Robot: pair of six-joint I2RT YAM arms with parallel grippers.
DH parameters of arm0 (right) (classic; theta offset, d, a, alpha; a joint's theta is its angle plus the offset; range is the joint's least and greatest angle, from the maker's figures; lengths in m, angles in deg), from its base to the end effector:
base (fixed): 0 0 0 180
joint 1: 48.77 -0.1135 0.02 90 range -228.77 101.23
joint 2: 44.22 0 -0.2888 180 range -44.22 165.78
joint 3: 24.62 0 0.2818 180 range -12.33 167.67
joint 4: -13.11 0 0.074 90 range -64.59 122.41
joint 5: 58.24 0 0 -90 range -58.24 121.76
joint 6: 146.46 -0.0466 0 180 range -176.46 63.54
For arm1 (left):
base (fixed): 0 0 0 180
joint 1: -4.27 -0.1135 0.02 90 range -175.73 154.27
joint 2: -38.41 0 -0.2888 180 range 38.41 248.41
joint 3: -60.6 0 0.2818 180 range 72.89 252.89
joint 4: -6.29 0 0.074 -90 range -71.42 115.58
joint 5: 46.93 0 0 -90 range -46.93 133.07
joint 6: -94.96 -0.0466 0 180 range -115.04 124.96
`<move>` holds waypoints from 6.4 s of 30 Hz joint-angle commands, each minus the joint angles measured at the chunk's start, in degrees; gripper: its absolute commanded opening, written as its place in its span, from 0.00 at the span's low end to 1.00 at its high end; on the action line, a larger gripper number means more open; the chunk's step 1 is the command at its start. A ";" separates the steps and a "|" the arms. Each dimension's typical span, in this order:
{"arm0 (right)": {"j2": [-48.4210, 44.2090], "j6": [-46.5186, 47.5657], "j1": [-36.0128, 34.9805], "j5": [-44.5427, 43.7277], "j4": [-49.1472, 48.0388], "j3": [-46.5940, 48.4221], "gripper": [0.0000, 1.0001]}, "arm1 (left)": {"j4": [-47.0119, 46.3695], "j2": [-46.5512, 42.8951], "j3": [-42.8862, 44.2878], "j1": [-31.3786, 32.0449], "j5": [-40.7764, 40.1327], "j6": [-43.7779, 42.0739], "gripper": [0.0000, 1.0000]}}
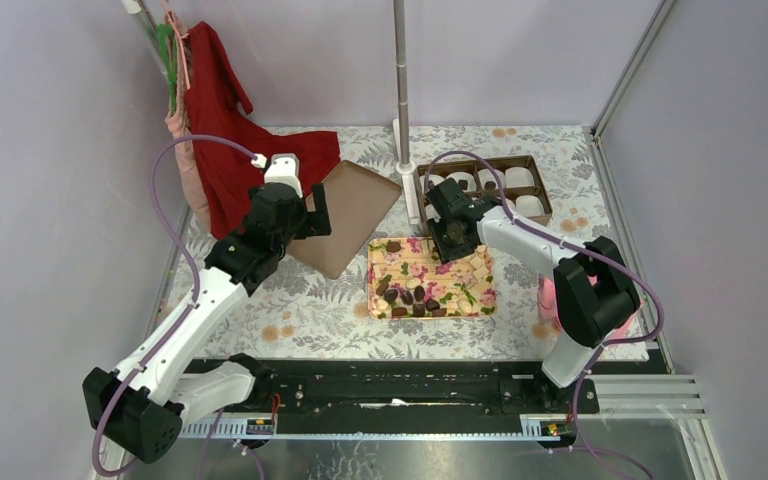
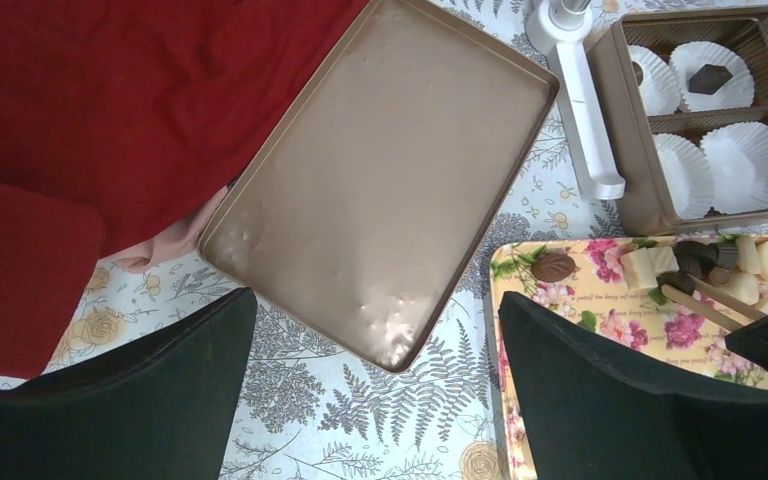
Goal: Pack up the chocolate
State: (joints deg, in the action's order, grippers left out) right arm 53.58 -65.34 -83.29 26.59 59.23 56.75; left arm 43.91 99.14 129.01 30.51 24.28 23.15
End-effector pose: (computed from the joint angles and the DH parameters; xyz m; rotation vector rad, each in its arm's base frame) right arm 0.3196 0.2147 0.2131 -0.5618 2.6011 0.1287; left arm 0.2402 -0.1017 0.3441 -0.0519 2.0650 -0.1344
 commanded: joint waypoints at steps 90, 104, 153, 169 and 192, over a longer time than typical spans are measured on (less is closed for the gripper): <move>24.93 8.05 27.89 -13.94 5.52 42.21 0.45 | -2.12 -14.81 -12.26 -4.53 6.24 -0.18 0.99; 5.57 4.43 26.09 -6.08 2.42 23.39 0.44 | -2.16 -15.88 -12.26 -5.06 6.35 0.07 0.99; -9.02 2.46 11.23 5.08 9.23 -5.74 0.45 | -2.20 -13.65 -12.35 -5.15 5.86 0.00 0.99; -6.80 3.17 10.74 4.81 9.65 -5.76 0.42 | -2.18 -13.41 -12.25 -5.17 6.31 0.00 0.99; -12.83 -0.13 9.76 1.44 13.78 0.31 0.29 | -2.21 -14.80 -12.16 -5.17 8.04 0.26 0.99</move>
State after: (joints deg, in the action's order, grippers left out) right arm 44.11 -63.92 -73.04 29.22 71.34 52.84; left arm 44.71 85.48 116.98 25.64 31.28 23.61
